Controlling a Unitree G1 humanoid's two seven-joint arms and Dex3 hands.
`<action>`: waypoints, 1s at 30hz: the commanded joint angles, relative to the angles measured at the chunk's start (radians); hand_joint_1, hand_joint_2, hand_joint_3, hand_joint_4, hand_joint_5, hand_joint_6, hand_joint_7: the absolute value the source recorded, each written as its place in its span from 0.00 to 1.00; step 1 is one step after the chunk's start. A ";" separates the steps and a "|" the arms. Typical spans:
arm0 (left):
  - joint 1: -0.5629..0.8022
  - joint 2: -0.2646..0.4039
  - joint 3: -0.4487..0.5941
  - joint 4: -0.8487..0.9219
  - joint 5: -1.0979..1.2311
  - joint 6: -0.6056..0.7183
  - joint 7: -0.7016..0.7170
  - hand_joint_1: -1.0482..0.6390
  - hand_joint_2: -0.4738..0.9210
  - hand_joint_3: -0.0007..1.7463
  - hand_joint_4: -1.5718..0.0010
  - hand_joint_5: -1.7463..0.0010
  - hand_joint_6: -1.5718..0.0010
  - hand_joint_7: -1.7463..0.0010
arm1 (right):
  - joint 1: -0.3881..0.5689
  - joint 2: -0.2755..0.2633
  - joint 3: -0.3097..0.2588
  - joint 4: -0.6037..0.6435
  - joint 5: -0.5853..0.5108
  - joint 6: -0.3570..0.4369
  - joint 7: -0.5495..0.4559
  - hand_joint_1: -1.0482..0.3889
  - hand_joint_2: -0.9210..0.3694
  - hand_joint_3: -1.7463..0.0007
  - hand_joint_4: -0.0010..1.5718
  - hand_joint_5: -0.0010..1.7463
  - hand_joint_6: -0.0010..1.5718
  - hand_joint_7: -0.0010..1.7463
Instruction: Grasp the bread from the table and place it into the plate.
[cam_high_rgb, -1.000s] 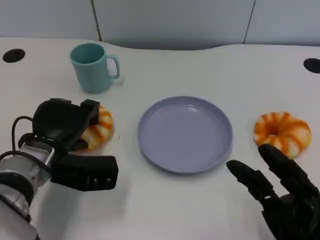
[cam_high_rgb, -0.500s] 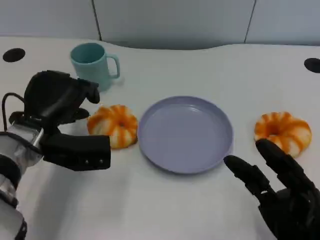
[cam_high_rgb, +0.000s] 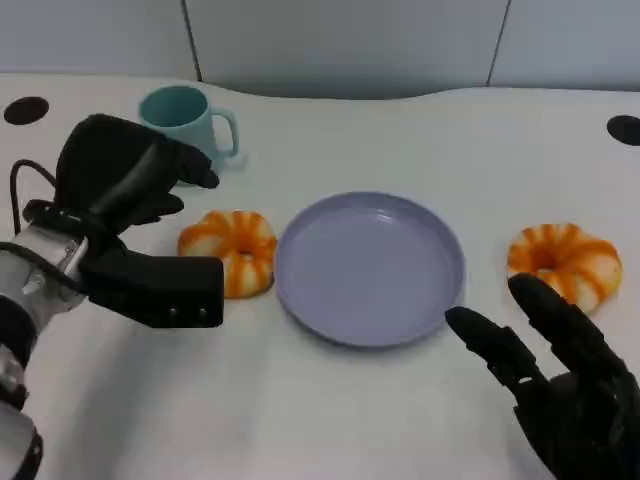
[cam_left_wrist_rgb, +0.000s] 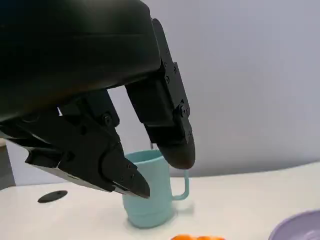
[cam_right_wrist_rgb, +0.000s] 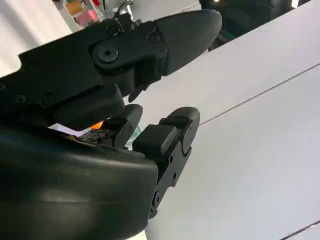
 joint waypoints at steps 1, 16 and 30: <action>0.008 0.024 0.023 -0.051 -0.033 0.028 -0.133 0.54 0.81 0.00 0.43 1.00 0.43 1.00 | 0.006 -0.006 -0.016 -0.004 0.012 0.000 0.012 0.32 0.00 0.96 0.38 0.23 0.47 0.00; 0.070 0.034 0.047 -0.158 -0.053 0.087 -0.275 0.48 0.81 0.00 0.57 1.00 0.58 1.00 | 0.007 -0.008 -0.021 -0.010 0.016 0.011 0.020 0.33 0.00 0.97 0.38 0.23 0.48 0.00; 0.066 -0.091 0.111 0.006 -0.186 0.025 -0.459 0.41 0.87 0.01 0.71 1.00 0.73 1.00 | 0.053 0.010 -0.003 -0.049 0.002 -0.009 0.022 0.32 0.00 0.96 0.38 0.23 0.47 0.00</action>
